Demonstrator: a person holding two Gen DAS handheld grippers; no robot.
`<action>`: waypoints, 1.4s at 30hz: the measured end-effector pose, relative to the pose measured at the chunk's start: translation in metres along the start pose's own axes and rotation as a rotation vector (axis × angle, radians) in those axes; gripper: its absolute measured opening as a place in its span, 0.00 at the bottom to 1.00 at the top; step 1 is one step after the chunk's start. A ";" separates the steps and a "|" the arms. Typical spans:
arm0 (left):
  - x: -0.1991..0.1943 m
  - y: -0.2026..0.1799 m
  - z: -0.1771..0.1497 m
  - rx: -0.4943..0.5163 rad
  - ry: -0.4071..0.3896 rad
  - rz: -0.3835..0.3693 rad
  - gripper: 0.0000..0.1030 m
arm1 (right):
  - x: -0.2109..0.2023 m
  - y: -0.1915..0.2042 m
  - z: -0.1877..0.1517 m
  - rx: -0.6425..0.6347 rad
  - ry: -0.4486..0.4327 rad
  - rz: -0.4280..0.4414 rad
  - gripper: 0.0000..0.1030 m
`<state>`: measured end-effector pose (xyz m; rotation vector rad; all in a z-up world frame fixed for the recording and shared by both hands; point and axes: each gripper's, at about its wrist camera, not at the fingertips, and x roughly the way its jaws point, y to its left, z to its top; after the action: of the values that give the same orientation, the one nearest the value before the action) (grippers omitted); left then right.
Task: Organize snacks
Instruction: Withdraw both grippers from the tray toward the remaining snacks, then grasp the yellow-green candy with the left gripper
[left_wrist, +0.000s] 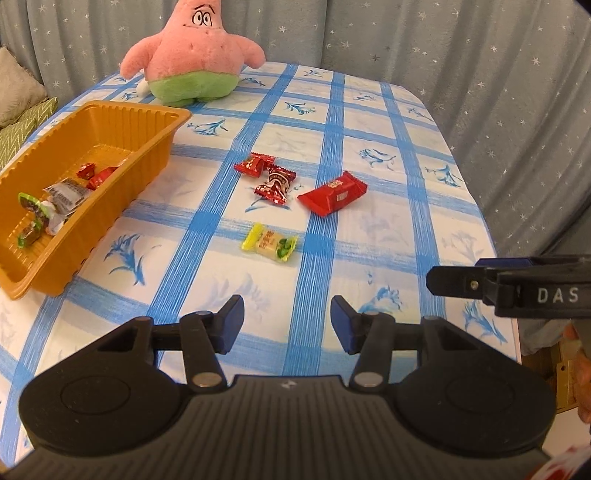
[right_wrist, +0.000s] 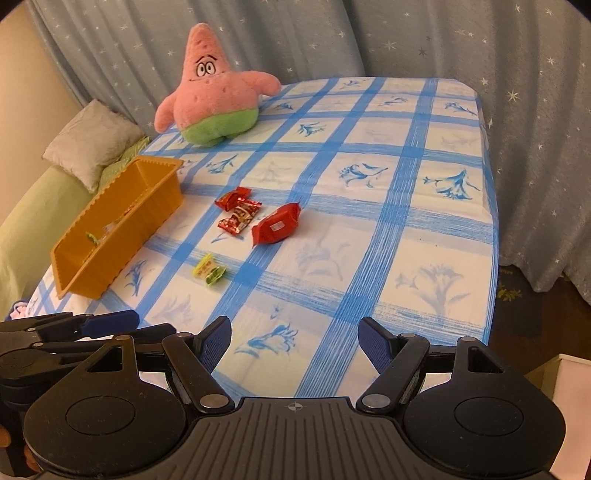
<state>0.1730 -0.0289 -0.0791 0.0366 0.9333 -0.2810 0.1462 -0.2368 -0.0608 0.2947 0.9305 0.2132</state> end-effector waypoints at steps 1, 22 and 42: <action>0.004 -0.001 0.002 -0.001 0.000 -0.001 0.45 | 0.002 -0.001 0.001 0.003 0.001 -0.002 0.73; 0.066 0.007 0.028 -0.042 0.033 0.000 0.43 | 0.028 -0.014 0.024 0.039 0.011 -0.023 0.73; 0.086 0.006 0.041 0.054 -0.015 0.016 0.37 | 0.041 -0.027 0.025 0.072 0.033 -0.045 0.73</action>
<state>0.2549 -0.0486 -0.1239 0.0910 0.9098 -0.2914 0.1920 -0.2534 -0.0868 0.3372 0.9781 0.1442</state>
